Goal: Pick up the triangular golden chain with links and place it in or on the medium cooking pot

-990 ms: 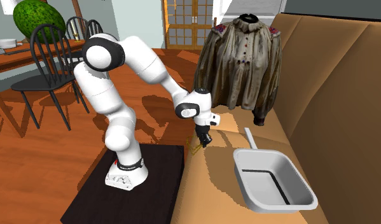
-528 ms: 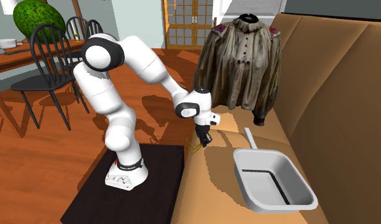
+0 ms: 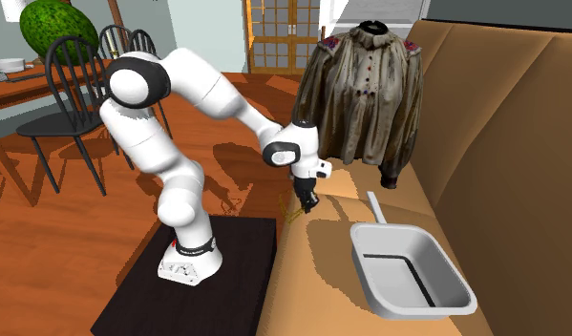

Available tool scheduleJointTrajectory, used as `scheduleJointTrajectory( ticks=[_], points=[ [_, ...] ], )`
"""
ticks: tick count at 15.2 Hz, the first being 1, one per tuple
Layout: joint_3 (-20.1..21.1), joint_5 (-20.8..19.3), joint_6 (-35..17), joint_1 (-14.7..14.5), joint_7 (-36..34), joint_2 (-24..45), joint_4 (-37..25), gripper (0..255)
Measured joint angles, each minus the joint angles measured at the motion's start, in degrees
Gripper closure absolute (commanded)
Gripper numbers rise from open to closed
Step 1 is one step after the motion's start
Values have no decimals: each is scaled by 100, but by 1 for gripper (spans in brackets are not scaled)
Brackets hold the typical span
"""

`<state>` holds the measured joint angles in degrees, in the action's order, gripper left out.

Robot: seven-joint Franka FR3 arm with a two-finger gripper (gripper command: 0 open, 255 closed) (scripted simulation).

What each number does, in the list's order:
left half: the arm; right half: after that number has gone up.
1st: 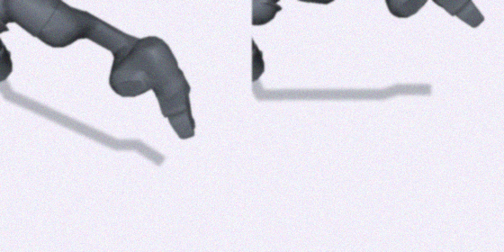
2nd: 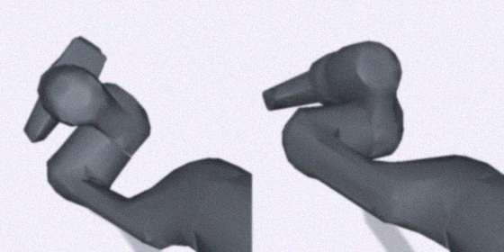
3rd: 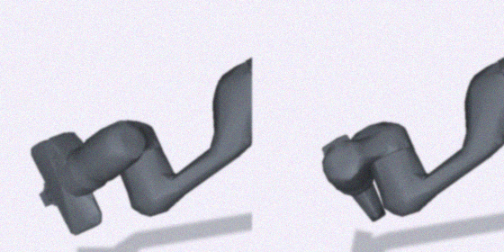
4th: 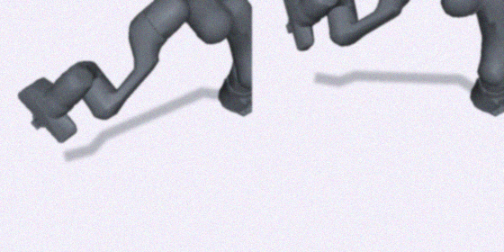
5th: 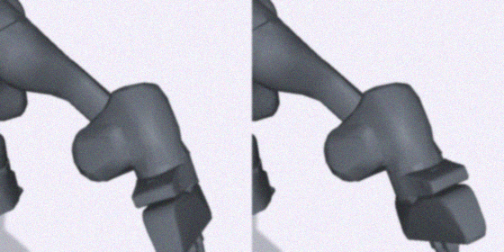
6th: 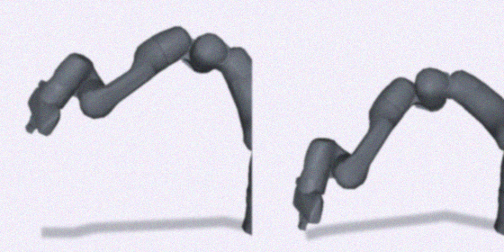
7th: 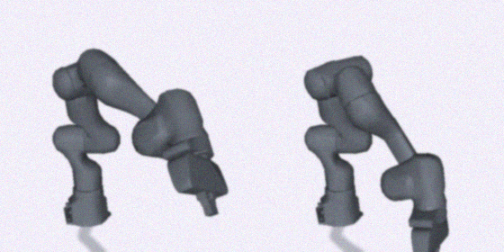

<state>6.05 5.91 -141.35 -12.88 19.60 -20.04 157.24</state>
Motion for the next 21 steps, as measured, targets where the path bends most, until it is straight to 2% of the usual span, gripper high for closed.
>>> scheduleJointTrajectory(
  ticks=[21],
  points=[
    [-74,-74,1977,15,-70,-1057,-922,255]
  ],
)
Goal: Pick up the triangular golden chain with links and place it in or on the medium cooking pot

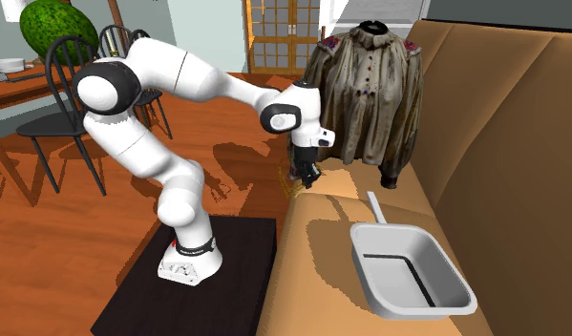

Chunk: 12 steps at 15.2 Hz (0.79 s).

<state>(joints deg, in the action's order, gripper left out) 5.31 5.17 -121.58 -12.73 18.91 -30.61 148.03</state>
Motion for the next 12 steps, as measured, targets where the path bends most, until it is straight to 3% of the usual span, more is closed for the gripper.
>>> scheduleJointTrajectory(
  ticks=[12],
  points=[
    [-28,-40,961,12,-48,-175,-786,255]
  ],
)
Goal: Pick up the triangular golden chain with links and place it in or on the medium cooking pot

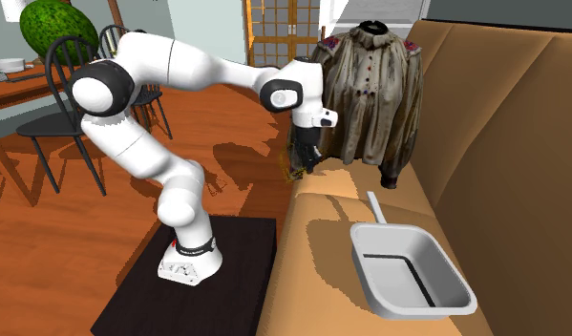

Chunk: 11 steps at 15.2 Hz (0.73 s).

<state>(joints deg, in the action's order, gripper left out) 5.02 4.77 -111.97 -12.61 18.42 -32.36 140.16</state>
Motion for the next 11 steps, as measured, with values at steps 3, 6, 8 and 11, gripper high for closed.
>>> scheduleJointTrajectory(
  ticks=[3,6,8,11],
  points=[
    [-177,-96,32,109,218,310,-330,255],
    [-439,-209,46,257,557,713,-729,255],
    [-578,-256,53,330,744,1039,-1057,255],
    [-766,-285,39,424,1011,1558,-1551,255]
  ],
)
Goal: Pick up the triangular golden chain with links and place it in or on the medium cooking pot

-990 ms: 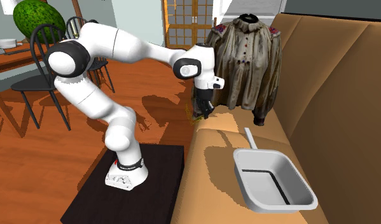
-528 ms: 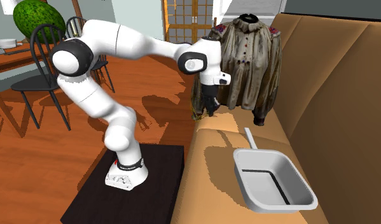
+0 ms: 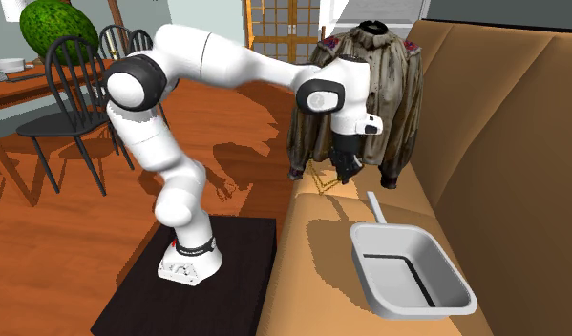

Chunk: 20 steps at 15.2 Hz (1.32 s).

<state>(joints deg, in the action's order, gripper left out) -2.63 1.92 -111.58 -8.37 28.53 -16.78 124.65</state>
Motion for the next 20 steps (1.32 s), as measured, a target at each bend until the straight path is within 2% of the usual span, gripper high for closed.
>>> scheduleJointTrajectory(
  ticks=[9,15,17,20],
  points=[
    [-527,121,299,332,891,1605,-1857,255],
    [-738,373,835,634,1399,2948,-3688,255],
    [-758,411,792,688,1480,3124,-3810,255],
    [-757,425,602,693,1507,3174,-3668,255]
  ],
)
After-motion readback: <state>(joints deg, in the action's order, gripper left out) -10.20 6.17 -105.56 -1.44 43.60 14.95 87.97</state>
